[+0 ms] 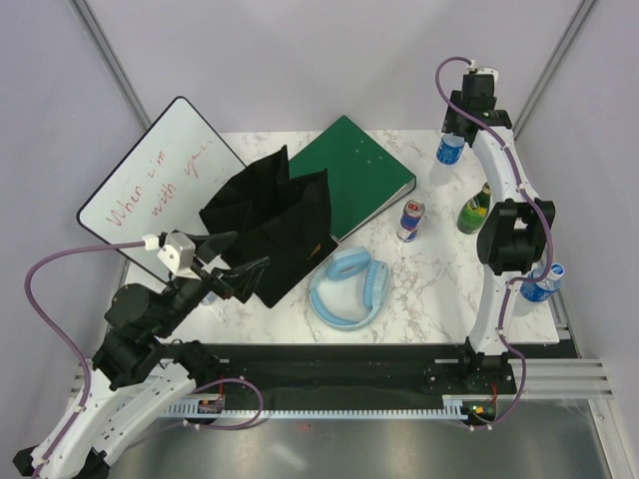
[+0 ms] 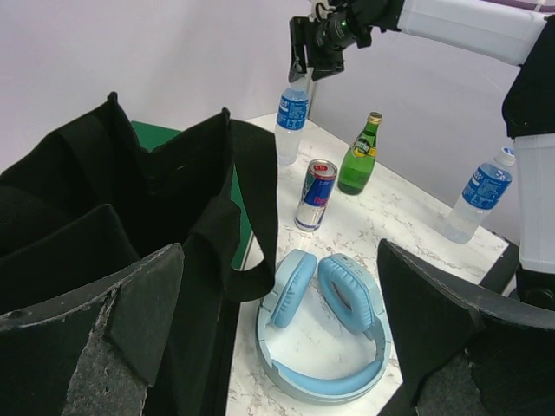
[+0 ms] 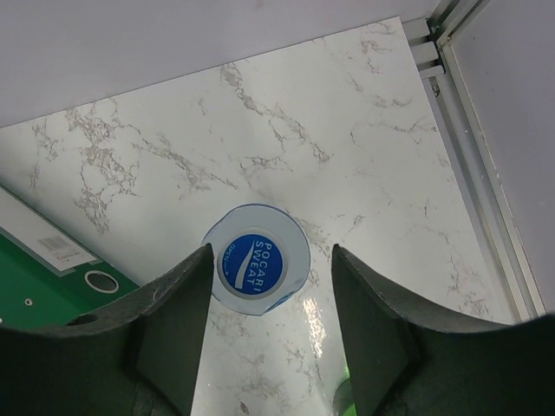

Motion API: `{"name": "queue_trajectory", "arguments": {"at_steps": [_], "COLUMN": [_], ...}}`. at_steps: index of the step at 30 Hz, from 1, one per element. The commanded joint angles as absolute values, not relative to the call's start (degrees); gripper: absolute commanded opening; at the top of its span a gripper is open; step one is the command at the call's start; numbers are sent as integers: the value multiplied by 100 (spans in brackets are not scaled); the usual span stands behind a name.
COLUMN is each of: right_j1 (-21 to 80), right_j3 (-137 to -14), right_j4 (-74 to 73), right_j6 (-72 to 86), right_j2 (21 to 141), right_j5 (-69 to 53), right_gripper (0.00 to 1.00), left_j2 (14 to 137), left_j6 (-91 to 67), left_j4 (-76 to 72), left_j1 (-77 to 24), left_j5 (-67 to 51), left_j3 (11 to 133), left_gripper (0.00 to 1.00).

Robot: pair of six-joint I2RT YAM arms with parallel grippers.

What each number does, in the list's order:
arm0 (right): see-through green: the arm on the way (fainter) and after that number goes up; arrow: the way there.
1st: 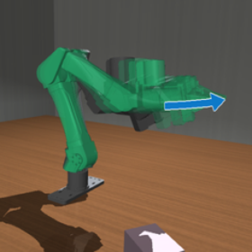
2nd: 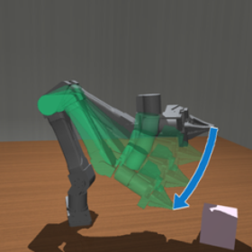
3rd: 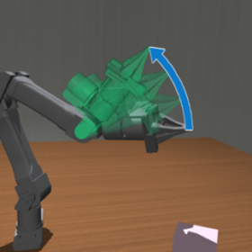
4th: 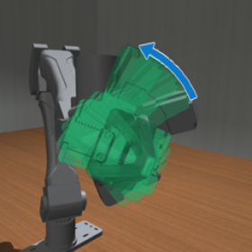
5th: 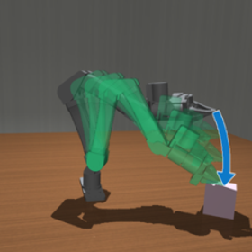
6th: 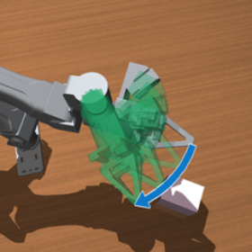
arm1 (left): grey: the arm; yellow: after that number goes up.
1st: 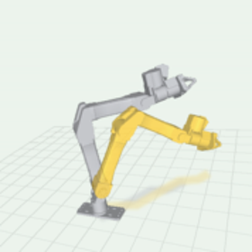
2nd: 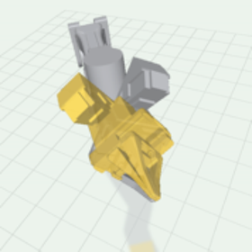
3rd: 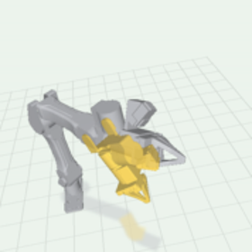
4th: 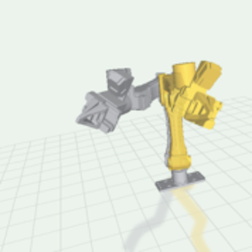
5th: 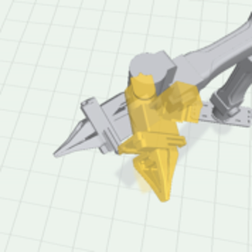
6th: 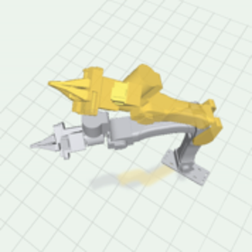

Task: Place the beverage into the canvas bag

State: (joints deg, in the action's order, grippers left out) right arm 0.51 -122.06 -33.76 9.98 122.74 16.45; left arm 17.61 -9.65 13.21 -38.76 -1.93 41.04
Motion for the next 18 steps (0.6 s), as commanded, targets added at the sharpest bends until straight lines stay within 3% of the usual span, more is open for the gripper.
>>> {"name": "queue_trajectory", "arguments": {"at_steps": [1, 12, 18], "right_j1": [26, 26, 26], "right_j3": [-12428, -12498, -12516], "right_j4": [-3173, -3120, -3059], "right_j6": [826, 695, 642], "right_j2": [12357, 12551, 12542], "right_j5": [1319, 1160, 1099], "right_gripper": [64, 63, 52], "left_j2": [1723, 1696, 1661], "left_j6": [-729, -694, -677], "left_j4": [1072, 1064, 1064], "left_j1": [-3902, -3902, -3902], "left_j5": [-88, -88, -61], "left_j3": [4061, 4043, 4043], "left_gripper": [100, 100, 100]}}
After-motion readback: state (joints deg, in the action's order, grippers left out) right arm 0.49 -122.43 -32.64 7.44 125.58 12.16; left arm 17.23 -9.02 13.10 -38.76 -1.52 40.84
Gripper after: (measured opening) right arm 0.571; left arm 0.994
